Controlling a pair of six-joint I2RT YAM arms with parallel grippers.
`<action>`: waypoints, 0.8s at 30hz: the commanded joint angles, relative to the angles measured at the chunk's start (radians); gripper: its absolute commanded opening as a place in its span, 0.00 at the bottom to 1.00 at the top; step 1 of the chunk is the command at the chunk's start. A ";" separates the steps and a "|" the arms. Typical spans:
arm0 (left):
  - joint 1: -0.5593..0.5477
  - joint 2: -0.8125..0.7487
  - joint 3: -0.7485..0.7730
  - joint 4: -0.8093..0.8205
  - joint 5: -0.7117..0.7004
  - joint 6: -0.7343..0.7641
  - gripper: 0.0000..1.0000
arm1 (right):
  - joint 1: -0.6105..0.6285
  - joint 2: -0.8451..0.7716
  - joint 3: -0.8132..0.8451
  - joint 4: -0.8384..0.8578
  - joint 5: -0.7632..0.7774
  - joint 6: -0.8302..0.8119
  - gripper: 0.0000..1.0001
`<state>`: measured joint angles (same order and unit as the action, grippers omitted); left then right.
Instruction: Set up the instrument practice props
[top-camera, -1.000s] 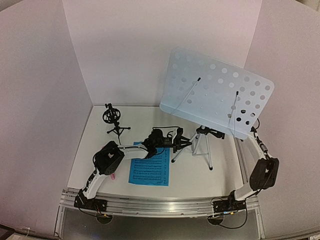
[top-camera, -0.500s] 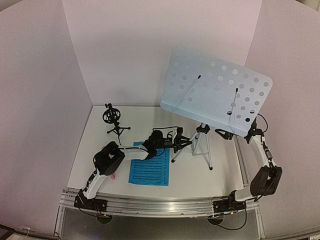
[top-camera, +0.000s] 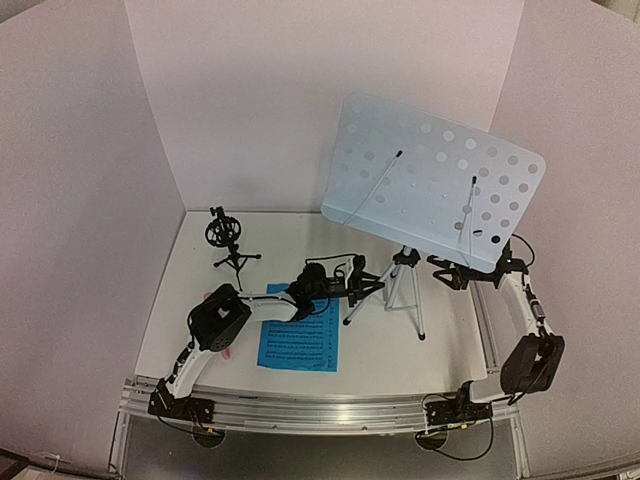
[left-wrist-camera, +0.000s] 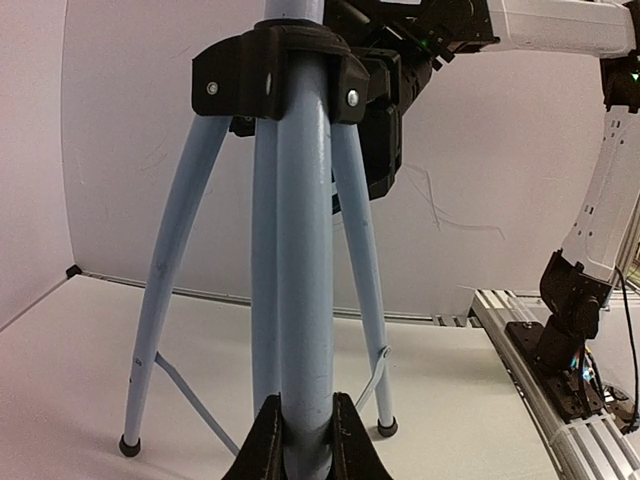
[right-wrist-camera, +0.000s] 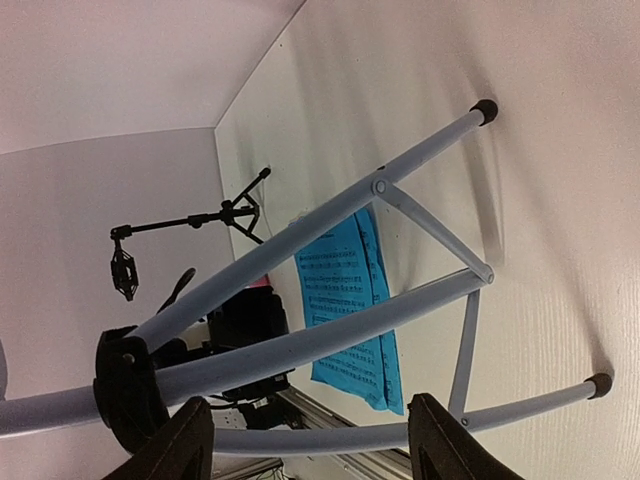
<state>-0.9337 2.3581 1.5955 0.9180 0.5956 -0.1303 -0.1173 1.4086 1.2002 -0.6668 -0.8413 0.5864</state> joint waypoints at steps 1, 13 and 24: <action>-0.005 0.041 -0.003 -0.027 -0.049 0.030 0.23 | -0.005 -0.047 -0.016 -0.052 0.008 -0.073 0.65; -0.002 -0.035 -0.107 0.012 0.017 0.069 0.52 | -0.005 -0.142 -0.102 -0.082 0.092 -0.186 0.66; 0.026 -0.235 -0.267 -0.034 0.081 0.125 0.71 | -0.005 -0.255 -0.216 -0.086 0.324 -0.065 0.66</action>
<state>-0.9245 2.2760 1.3724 0.8907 0.6402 -0.0484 -0.1173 1.1978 1.0248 -0.7356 -0.6500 0.4583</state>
